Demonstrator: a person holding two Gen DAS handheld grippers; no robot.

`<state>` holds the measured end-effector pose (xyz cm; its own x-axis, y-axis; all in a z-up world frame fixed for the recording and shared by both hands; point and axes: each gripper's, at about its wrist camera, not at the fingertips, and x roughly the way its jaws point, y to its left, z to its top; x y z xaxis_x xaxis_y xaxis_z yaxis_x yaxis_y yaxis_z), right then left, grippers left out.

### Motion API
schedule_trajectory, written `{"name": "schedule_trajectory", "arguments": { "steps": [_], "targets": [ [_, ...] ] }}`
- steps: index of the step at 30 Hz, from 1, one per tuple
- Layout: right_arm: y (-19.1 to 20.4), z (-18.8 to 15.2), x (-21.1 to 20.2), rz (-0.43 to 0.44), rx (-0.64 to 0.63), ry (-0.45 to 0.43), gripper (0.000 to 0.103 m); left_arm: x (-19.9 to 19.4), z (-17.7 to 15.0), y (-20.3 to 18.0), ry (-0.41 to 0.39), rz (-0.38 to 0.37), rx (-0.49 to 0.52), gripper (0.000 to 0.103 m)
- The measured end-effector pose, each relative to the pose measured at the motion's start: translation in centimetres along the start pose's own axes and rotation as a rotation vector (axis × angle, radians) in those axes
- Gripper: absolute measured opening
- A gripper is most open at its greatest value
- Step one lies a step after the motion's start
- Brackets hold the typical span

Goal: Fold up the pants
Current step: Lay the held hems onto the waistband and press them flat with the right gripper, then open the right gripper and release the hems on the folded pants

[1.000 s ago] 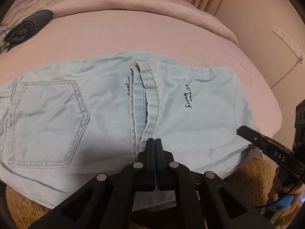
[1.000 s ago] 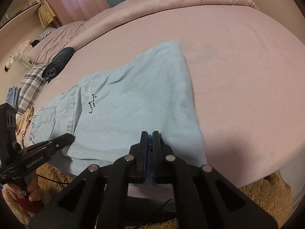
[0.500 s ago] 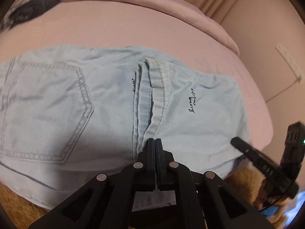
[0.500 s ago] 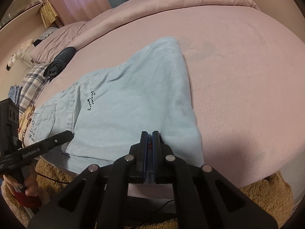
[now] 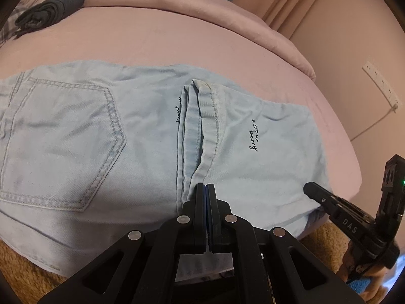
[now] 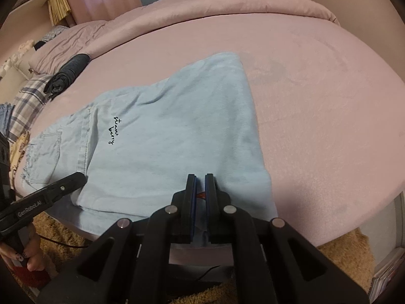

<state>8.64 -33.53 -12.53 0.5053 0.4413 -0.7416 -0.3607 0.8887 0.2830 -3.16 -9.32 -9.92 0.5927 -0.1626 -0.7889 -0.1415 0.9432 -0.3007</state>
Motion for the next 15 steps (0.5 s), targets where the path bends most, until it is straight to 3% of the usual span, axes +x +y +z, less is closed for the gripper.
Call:
{"name": "schedule_trajectory", "arguments": {
  "steps": [12, 15],
  "targets": [
    [1.5, -0.7, 0.0, -0.068, 0.049, -0.073, 0.012, -0.1, -0.5, -0.5, -0.028, 0.028, 0.035, 0.006],
    [1.6, -0.7, 0.0, -0.040, 0.036, -0.082, 0.022, 0.1, -0.5, -0.8, -0.030, 0.034, 0.035, 0.006]
  ]
}}
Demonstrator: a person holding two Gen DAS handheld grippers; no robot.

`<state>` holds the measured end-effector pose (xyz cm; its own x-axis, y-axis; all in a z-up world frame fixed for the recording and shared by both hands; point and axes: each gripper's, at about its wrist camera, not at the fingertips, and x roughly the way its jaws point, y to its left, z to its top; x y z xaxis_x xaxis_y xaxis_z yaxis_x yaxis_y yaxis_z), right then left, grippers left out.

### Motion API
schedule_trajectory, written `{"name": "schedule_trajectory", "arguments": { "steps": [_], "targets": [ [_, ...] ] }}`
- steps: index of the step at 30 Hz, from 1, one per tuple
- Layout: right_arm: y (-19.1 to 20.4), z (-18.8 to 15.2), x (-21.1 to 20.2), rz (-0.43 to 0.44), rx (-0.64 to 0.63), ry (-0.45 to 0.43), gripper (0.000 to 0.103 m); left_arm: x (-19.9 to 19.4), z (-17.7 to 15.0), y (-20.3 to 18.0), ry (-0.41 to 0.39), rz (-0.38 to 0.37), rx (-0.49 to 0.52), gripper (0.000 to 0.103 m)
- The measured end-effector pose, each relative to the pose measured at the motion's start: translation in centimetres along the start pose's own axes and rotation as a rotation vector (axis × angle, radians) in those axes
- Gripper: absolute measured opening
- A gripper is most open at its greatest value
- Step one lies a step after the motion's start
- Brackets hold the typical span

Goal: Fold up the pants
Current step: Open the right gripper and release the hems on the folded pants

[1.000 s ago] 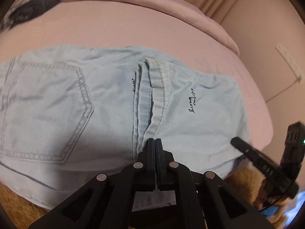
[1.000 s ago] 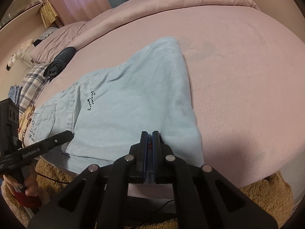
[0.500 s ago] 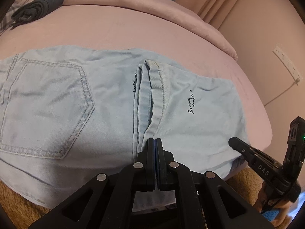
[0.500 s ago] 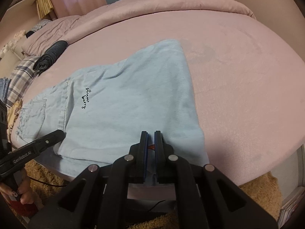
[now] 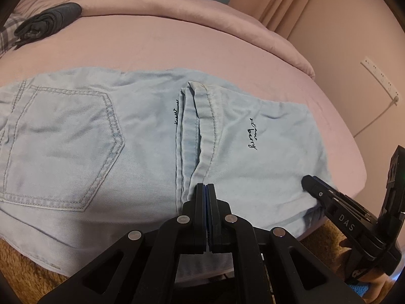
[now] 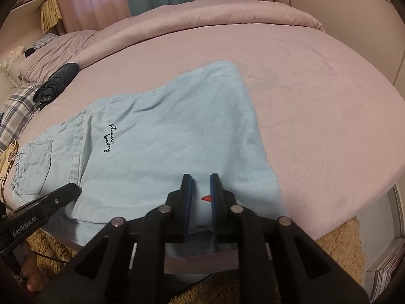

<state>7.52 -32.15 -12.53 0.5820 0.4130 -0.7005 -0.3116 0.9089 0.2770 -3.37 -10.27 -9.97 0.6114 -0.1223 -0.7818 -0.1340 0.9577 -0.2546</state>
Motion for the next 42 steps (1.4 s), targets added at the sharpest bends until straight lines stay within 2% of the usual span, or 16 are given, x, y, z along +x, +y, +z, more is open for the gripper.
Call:
{"name": "schedule_trajectory", "arguments": {
  "steps": [2, 4, 7, 42],
  "targets": [
    [0.4, -0.1, 0.0, 0.039, -0.035, -0.002, 0.044, 0.0, 0.1, -0.1, 0.002, 0.001, -0.009, 0.006],
    [1.4, -0.3, 0.1, 0.015, -0.084, -0.004, 0.049, 0.1, 0.2, -0.1, 0.005, 0.000, -0.012, 0.006],
    [1.8, -0.3, 0.2, -0.022, -0.079, -0.021, 0.050, 0.1, 0.2, -0.1, 0.003, 0.004, -0.009, 0.006],
    [2.5, -0.8, -0.4, -0.033, -0.092, -0.033, 0.051, 0.2, 0.0, -0.8, -0.017, 0.034, -0.004, 0.006]
  ]
}}
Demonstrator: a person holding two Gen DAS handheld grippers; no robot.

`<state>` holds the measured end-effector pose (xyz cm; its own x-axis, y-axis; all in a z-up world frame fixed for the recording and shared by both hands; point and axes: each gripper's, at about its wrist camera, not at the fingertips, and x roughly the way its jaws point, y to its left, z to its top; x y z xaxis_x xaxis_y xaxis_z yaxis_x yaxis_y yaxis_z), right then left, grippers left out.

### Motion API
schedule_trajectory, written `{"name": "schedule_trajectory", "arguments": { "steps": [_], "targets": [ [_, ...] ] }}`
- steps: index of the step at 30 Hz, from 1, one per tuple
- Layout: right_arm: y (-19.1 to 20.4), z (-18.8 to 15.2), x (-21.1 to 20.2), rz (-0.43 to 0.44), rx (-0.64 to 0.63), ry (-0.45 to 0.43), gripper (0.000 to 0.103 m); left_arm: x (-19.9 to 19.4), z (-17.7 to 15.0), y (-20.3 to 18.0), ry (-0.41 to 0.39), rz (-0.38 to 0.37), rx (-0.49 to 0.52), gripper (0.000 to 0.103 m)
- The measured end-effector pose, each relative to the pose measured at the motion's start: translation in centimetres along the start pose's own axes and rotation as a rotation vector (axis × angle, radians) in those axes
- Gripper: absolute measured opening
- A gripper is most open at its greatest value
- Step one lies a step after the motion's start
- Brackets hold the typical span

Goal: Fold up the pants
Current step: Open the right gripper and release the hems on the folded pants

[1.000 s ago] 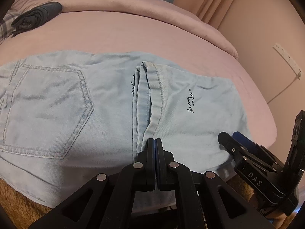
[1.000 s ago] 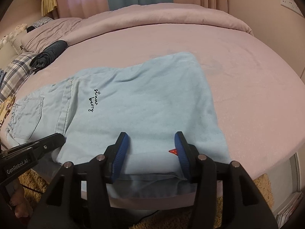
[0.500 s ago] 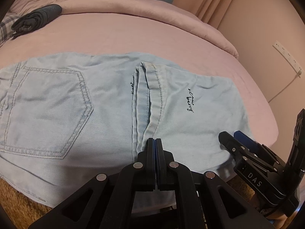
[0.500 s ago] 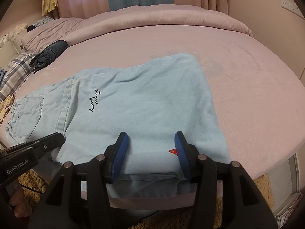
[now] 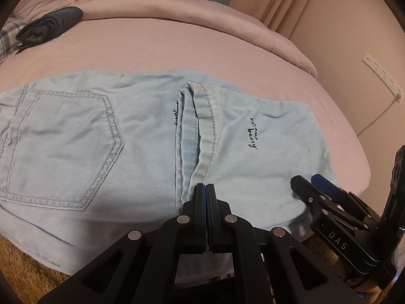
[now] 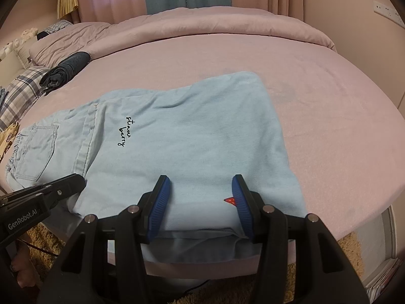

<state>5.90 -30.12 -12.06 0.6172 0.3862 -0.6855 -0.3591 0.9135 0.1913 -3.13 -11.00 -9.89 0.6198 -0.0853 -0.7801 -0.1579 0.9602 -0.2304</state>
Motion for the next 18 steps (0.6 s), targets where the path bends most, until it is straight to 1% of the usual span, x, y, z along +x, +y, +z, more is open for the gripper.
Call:
{"name": "schedule_trajectory", "arguments": {
  "steps": [6, 10, 12, 13, 15, 16, 18],
  "targets": [
    [-0.1, -0.1, 0.0, 0.002, 0.002, 0.005, 0.051, -0.2, -0.3, 0.4, -0.015, -0.014, -0.007, 0.006],
    [0.2, -0.1, -0.1, -0.002, -0.001, 0.002, 0.051, -0.4, -0.5, 0.5, -0.030, -0.008, 0.026, 0.006],
    [0.2, 0.1, -0.5, -0.002, 0.001, 0.014, 0.050, -0.6, -0.5, 0.5, -0.034, -0.011, 0.030, 0.006],
    [0.1, 0.4, -1.0, 0.008, 0.008, 0.018, 0.050, -0.8, -0.4, 0.5, -0.032, -0.020, 0.029, 0.006],
    [-0.4, 1.1, -2.3, 0.041, 0.026, -0.012, 0.049, -1.6, 0.0, 0.6, -0.026, -0.039, 0.039, 0.006],
    [-0.8, 1.5, -3.0, 0.042, 0.036, -0.038, 0.049, -2.5, 0.3, 0.6, -0.050, -0.025, 0.049, 0.007],
    [-1.6, 2.4, -4.0, 0.014, 0.057, -0.081, 0.050, -4.1, 0.9, 1.1, -0.120, 0.065, 0.072, 0.008]
  ]
}}
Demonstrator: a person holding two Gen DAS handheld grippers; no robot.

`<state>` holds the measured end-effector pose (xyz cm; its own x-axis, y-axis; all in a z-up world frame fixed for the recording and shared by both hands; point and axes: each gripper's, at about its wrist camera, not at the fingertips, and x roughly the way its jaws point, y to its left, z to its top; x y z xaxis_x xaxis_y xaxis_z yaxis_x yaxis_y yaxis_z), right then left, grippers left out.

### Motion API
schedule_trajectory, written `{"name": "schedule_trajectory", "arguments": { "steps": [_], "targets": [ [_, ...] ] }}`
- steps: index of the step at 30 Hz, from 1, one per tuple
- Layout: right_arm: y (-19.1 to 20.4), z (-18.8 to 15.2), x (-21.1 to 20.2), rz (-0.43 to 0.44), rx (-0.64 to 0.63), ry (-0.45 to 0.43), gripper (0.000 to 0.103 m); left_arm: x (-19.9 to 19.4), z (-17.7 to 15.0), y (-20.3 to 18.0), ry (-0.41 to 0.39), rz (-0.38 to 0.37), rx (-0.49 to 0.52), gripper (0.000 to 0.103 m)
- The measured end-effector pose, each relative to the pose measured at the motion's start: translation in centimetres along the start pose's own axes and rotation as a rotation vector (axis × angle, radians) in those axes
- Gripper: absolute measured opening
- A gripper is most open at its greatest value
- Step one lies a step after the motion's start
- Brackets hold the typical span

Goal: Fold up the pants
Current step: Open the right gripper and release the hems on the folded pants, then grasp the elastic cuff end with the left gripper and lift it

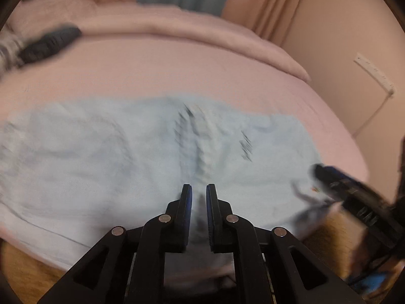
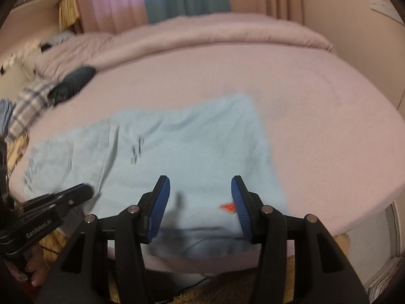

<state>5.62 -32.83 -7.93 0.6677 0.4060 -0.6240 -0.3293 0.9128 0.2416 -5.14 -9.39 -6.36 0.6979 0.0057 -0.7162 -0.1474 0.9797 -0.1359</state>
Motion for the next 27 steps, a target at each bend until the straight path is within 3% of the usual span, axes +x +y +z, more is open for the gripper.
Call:
{"name": "schedule_trajectory", "arguments": {
  "steps": [2, 3, 4, 6, 8, 10, 12, 18, 21, 24, 27],
  "targets": [
    [-0.9, 0.7, -0.1, -0.034, 0.026, -0.020, 0.051, -1.3, 0.8, 1.2, -0.049, 0.079, -0.003, 0.018],
    [-1.3, 0.7, 0.4, -0.052, 0.041, -0.004, 0.051, -1.8, 1.1, 2.1, -0.060, 0.105, -0.021, 0.030],
    [-1.6, 0.6, 1.2, -0.062, 0.055, 0.021, 0.051, -2.6, 1.7, 3.8, -0.068, 0.123, -0.074, 0.044],
    [-1.6, -0.5, 3.2, -0.091, 0.063, 0.088, 0.052, -3.5, 2.1, 6.7, -0.078, 0.124, -0.172, 0.053],
    [-0.5, -1.6, 4.3, -0.170, -0.017, 0.096, 0.053, -4.4, 2.5, 9.8, -0.081, 0.139, -0.267, 0.053],
    [0.9, -2.1, 4.4, -0.236, -0.081, 0.067, 0.054, -5.1, 2.5, 12.8, -0.083, 0.206, -0.338, 0.054],
    [0.8, -1.8, 4.6, -0.238, -0.050, 0.082, 0.054, -5.9, 2.5, 15.3, -0.098, 0.278, -0.395, 0.054],
    [0.6, -1.7, 4.4, -0.225, -0.030, 0.086, 0.055, -6.1, 1.6, 19.8, -0.095, 0.397, -0.511, 0.055],
    [0.8, -1.7, 4.5, -0.234, -0.024, 0.083, 0.055, -5.7, 0.9, 20.4, -0.083, 0.352, -0.546, 0.055],
    [0.6, -1.9, 4.4, -0.229, -0.016, 0.082, 0.055, -4.5, 1.0, 20.8, -0.076, 0.290, -0.552, 0.068],
    [0.6, -1.8, 4.3, -0.232, -0.017, 0.082, 0.055, -3.4, 0.3, 21.3, -0.084, 0.235, -0.596, 0.075]
  ]
}}
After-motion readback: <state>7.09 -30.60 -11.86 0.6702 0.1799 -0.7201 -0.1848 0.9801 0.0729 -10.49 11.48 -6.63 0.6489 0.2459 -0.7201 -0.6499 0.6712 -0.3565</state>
